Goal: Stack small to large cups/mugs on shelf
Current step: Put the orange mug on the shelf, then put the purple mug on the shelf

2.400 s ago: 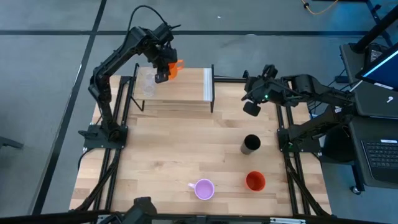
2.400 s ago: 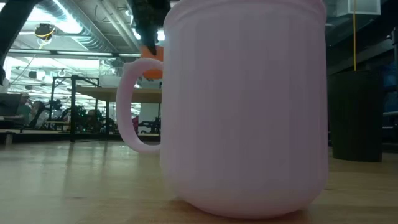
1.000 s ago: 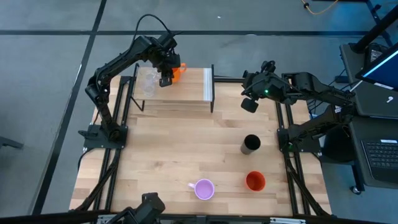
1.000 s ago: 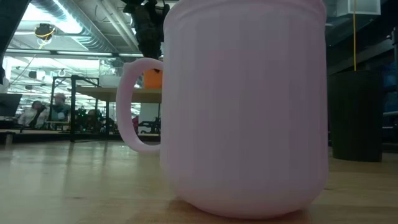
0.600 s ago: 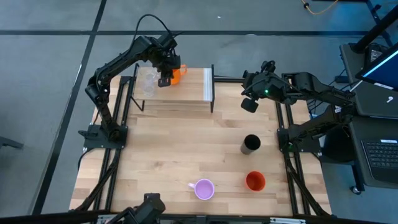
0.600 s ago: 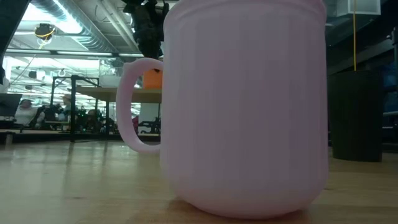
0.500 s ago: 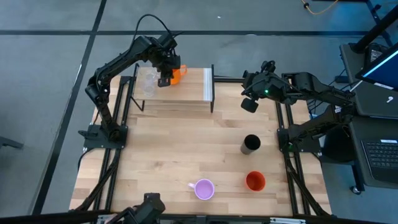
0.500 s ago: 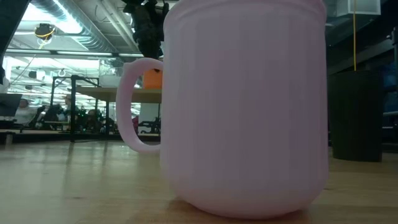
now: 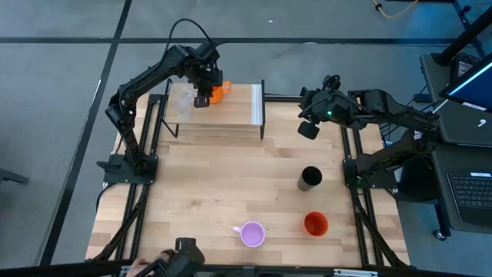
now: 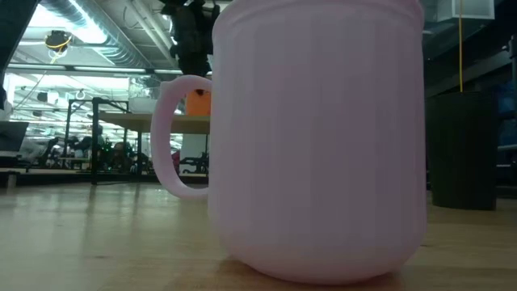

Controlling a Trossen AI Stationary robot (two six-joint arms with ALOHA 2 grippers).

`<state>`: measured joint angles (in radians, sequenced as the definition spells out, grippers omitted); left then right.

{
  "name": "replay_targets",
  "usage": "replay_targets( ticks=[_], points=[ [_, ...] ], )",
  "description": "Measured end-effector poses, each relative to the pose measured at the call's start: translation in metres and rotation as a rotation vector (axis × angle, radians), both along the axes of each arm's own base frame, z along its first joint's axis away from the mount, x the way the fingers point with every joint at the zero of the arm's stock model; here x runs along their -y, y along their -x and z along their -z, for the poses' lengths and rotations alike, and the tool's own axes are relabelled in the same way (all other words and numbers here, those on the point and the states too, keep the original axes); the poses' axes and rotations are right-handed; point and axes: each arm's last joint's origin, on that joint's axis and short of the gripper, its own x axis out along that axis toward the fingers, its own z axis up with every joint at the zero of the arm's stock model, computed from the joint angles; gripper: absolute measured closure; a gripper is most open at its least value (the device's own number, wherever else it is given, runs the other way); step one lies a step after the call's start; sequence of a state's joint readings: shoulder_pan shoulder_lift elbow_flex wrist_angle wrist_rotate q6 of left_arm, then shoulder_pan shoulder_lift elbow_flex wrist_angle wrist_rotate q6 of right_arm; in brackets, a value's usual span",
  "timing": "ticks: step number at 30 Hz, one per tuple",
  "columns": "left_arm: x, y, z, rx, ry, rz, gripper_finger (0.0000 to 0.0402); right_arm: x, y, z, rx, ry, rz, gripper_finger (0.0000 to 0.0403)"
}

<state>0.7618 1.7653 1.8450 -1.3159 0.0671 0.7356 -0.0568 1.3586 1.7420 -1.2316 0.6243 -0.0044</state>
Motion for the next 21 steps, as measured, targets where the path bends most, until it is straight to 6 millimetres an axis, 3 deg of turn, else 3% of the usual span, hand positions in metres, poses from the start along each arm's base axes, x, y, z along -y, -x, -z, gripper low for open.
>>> replay_targets(
  ticks=[10, 16, 21],
  points=[
    [0.01, -0.006, -0.009, -0.007, -0.052, -0.01, 0.027, 0.0, 0.0, 0.0, 0.0, 0.0, 0.0, 0.0273],
    [0.01, -0.005, -0.028, 0.039, -0.1, -0.035, 0.0269, -0.001, 0.0, 0.001, 0.002, -0.039, -0.035, 0.0273],
    [0.018, -0.001, -0.057, 0.117, -0.105, -0.089, 0.0269, -0.001, 0.0, 0.001, 0.002, -0.039, -0.035, 0.0273]
  ],
)
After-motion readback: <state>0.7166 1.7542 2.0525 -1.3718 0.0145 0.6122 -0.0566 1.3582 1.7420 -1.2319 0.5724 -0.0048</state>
